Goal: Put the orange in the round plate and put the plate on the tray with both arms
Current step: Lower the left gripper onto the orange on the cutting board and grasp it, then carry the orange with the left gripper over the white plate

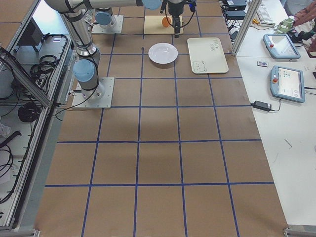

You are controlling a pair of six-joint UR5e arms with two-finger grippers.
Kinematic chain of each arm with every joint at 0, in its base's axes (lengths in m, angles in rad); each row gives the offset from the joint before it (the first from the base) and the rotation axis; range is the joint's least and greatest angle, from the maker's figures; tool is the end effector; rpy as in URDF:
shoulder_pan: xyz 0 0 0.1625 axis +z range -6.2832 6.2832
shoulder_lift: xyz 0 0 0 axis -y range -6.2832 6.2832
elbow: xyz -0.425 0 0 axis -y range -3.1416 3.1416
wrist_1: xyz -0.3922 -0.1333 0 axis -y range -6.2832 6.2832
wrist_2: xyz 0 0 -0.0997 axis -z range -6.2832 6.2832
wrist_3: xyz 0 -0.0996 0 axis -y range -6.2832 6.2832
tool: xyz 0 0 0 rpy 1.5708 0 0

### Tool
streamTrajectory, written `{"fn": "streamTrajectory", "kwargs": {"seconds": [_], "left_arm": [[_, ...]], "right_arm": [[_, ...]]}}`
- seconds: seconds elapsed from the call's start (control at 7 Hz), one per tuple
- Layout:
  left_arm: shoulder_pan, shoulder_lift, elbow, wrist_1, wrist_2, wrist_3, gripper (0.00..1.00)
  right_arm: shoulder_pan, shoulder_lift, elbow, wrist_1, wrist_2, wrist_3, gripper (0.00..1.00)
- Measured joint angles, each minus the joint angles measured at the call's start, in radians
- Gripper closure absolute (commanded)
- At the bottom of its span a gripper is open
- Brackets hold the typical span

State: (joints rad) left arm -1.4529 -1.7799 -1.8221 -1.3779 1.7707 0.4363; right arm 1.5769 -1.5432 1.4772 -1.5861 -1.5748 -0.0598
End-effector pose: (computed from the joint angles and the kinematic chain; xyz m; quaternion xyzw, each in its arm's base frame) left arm -0.0528 -0.5197 0.2835 0.1695 0.9715 0.1547 0.0588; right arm 0.1360 -0.5097 0.5220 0.0328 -0.9986 0.0406 0.0031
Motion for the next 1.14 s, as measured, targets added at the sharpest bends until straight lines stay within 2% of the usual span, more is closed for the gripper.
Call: {"fn": "streamTrajectory", "kwargs": {"seconds": [0.29, 0.43, 0.57, 0.86, 1.0, 1.14], "left_arm": [[0.001, -0.056, -0.102, 0.265, -0.002, 0.222, 0.02], [0.001, -0.081, -0.14, 0.373, -0.01, 0.266, 0.03], [0.002, -0.098, -0.154, 0.425, -0.019, 0.284, 0.22], [0.002, -0.113, -0.16, 0.45, -0.06, 0.293, 0.69], [0.002, -0.113, -0.16, 0.451, -0.077, 0.292, 0.77], [0.0, -0.106, -0.16, 0.448, -0.084, 0.279, 0.77]], "right_arm": [[0.0, 0.0, 0.0, 0.0, 0.0, 0.0, 0.0], [0.0, 0.0, 0.0, 0.0, 0.0, 0.0, 0.0], [0.0, 0.0, 0.0, 0.0, 0.0, 0.0, 0.0], [0.001, 0.0, 0.0, 0.0, -0.001, 0.0, 0.0], [0.001, 0.0, 0.0, 0.0, -0.001, 0.0, 0.0], [0.001, -0.001, 0.0, 0.0, -0.001, 0.0, 0.0]]}}
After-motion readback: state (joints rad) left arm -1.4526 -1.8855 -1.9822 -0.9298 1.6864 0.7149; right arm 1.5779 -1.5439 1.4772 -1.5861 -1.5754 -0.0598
